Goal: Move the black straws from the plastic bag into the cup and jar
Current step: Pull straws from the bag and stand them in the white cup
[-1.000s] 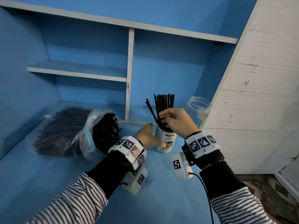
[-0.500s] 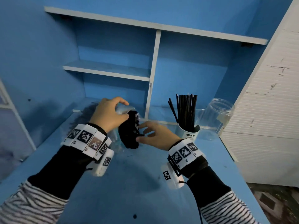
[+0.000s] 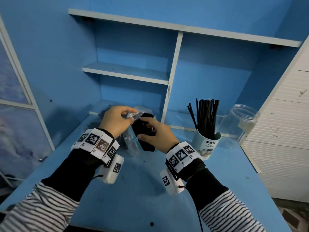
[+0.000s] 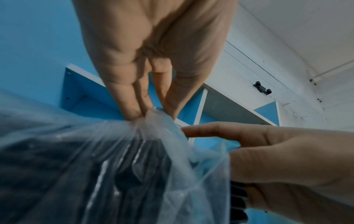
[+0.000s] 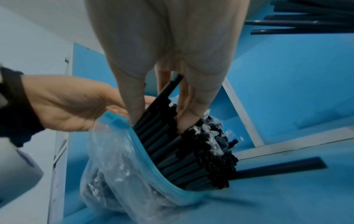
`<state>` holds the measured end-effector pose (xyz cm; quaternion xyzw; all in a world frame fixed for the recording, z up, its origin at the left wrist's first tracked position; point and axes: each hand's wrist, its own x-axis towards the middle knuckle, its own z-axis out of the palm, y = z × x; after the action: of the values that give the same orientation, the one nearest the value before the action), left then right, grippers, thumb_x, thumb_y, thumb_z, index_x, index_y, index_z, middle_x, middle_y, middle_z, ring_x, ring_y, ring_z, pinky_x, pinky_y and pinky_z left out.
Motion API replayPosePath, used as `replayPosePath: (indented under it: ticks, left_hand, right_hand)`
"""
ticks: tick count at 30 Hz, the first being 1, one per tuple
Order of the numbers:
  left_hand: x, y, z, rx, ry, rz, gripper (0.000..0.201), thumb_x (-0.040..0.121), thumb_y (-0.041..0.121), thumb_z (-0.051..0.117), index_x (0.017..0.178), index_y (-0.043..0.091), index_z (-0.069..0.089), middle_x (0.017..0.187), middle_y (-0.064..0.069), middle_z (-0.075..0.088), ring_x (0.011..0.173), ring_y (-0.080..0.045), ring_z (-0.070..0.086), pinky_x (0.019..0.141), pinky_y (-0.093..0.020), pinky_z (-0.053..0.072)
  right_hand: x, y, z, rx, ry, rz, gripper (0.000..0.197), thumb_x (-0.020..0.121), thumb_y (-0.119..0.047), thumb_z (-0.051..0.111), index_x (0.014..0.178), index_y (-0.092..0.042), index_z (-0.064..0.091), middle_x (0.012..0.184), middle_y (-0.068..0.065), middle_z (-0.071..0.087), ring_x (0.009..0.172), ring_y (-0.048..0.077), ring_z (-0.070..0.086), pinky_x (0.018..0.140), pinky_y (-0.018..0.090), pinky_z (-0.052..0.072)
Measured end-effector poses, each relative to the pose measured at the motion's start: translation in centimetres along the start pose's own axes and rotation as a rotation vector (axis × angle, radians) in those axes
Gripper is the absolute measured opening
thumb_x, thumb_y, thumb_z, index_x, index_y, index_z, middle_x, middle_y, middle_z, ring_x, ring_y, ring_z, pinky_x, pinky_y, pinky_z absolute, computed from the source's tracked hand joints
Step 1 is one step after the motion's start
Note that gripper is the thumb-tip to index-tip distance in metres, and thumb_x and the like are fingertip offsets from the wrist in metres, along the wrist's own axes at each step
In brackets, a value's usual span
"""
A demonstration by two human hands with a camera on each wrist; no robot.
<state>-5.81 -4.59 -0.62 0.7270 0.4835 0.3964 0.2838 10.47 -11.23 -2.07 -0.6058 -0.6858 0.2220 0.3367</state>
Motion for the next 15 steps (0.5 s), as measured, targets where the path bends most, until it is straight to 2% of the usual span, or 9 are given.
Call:
replayPosePath:
  ticks: [3, 8, 9, 10, 12, 13, 15]
  left_hand:
    - [0.2, 0.3, 0.0, -0.035, 0.021, 0.005, 0.027, 0.085, 0.006, 0.068, 0.103, 0.025, 0.072, 0.108, 0.01, 0.068, 0.103, -0.007, 0.06, 0.091, -0.02, 0.041]
    - [0.5, 0.3, 0.3, -0.059, 0.03, 0.001, 0.028, 0.085, 0.006, 0.068, 0.107, 0.024, 0.072, 0.109, 0.009, 0.068, 0.104, -0.006, 0.06, 0.094, -0.02, 0.042]
    - [0.5, 0.3, 0.3, -0.059, 0.029, -0.002, 0.028, 0.085, 0.006, 0.068, 0.107, 0.024, 0.072, 0.109, 0.009, 0.068, 0.104, -0.006, 0.06, 0.094, -0.02, 0.042]
    - [0.6, 0.3, 0.3, -0.057, 0.028, -0.003, 0.028, 0.085, 0.006, 0.068, 0.107, 0.023, 0.072, 0.109, 0.009, 0.067, 0.104, -0.006, 0.06, 0.094, -0.02, 0.041]
    - [0.6, 0.5, 0.3, -0.059, 0.026, -0.004, 0.028, 0.086, 0.005, 0.068, 0.108, 0.022, 0.072, 0.108, 0.01, 0.066, 0.103, -0.005, 0.059, 0.093, -0.019, 0.04]
    - [0.6, 0.7, 0.3, -0.062, 0.025, -0.002, 0.029, 0.086, 0.005, 0.067, 0.109, 0.022, 0.071, 0.107, 0.011, 0.066, 0.102, -0.004, 0.058, 0.092, -0.018, 0.039]
    - [0.6, 1.0, 0.5, -0.07, 0.03, -0.003, 0.029, 0.086, 0.005, 0.067, 0.109, 0.021, 0.071, 0.107, 0.011, 0.065, 0.1, -0.002, 0.056, 0.09, -0.017, 0.038]
  right_hand:
    - [0.7, 0.2, 0.0, -0.02, 0.038, -0.025, 0.034, 0.084, -0.023, 0.072, 0.117, -0.024, 0.066, 0.116, 0.0, 0.067, 0.108, 0.016, 0.059, 0.096, 0.025, 0.045]
    - [1.3, 0.8, -1.9, 0.013, 0.023, 0.012, 0.025, 0.084, -0.019, 0.073, 0.108, -0.022, 0.069, 0.105, -0.002, 0.068, 0.1, 0.014, 0.061, 0.09, 0.024, 0.048]
    - [1.3, 0.9, -2.4, 0.022, 0.001, 0.015, 0.025, 0.085, -0.018, 0.072, 0.109, -0.021, 0.067, 0.102, -0.004, 0.066, 0.098, 0.014, 0.06, 0.087, 0.022, 0.049]
    - [1.4, 1.0, -2.7, 0.028, -0.029, 0.015, 0.027, 0.085, -0.018, 0.071, 0.112, -0.021, 0.066, 0.098, -0.008, 0.062, 0.097, 0.013, 0.059, 0.082, 0.016, 0.049]
    - [1.3, 1.0, -3.2, 0.04, -0.09, 0.015, 0.035, 0.086, -0.022, 0.071, 0.119, -0.025, 0.061, 0.096, -0.015, 0.054, 0.095, 0.007, 0.055, 0.07, 0.001, 0.041]
    - [1.3, 0.9, -3.1, 0.054, -0.102, 0.006, 0.038, 0.085, -0.025, 0.072, 0.121, -0.027, 0.059, 0.098, -0.016, 0.055, 0.096, 0.004, 0.055, 0.067, -0.001, 0.038]
    - [1.5, 0.9, -2.7, 0.058, -0.061, -0.039, 0.034, 0.085, -0.028, 0.072, 0.118, -0.027, 0.064, 0.106, -0.014, 0.063, 0.1, 0.003, 0.057, 0.074, 0.001, 0.039]
